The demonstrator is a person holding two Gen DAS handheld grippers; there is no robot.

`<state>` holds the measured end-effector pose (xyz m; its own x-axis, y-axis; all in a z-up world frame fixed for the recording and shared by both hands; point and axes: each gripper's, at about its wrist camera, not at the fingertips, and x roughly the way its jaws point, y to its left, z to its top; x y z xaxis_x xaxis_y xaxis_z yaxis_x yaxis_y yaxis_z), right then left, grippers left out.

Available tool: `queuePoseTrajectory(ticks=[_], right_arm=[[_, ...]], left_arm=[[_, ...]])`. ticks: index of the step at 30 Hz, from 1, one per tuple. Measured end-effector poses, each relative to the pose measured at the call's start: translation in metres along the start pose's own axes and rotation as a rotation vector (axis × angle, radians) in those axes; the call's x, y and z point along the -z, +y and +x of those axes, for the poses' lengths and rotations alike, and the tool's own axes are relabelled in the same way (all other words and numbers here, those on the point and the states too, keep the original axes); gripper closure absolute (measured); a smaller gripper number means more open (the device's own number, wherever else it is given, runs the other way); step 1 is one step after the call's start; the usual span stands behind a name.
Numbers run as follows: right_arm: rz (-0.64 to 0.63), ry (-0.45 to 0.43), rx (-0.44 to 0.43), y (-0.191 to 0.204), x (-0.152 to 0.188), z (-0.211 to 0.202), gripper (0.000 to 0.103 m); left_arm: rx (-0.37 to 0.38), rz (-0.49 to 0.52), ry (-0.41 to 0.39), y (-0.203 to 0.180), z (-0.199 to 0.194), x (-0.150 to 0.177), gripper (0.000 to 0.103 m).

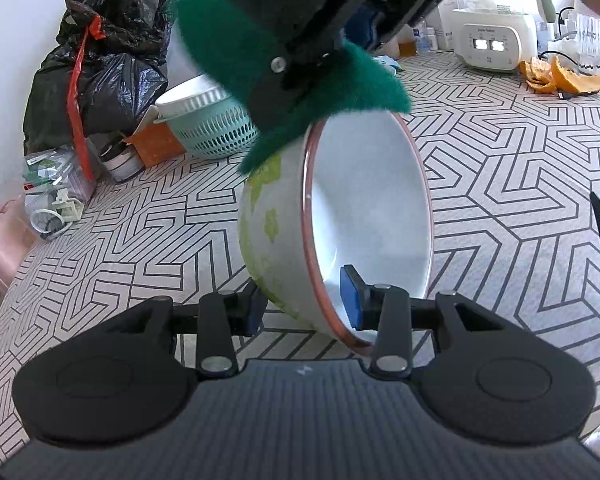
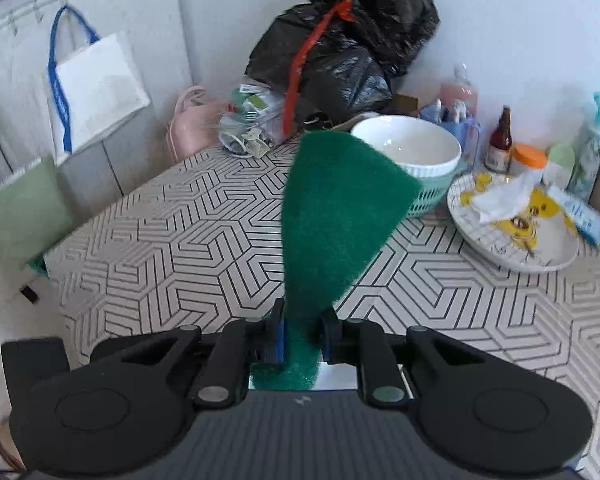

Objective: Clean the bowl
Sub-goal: 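Scrub the outer wall of the bowl with the pad while the left tool holds it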

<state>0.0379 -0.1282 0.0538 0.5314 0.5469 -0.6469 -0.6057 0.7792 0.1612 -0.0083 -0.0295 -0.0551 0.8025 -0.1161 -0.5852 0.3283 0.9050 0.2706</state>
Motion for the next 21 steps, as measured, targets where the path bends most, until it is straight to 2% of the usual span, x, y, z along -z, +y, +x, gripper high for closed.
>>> queuePoseTrajectory(ticks=[10,21], right_arm=[[0.007,0.004,0.015,-0.009,-0.005,0.0,0.085],[0.09,-0.004,0.066,-0.034,-0.001,0.01,0.085]], left_arm=[[-0.024,0.028,-0.008,-0.005,0.001,0.0,0.065],[-0.025,0.04,-0.008,-0.006,0.001,0.0,0.065]])
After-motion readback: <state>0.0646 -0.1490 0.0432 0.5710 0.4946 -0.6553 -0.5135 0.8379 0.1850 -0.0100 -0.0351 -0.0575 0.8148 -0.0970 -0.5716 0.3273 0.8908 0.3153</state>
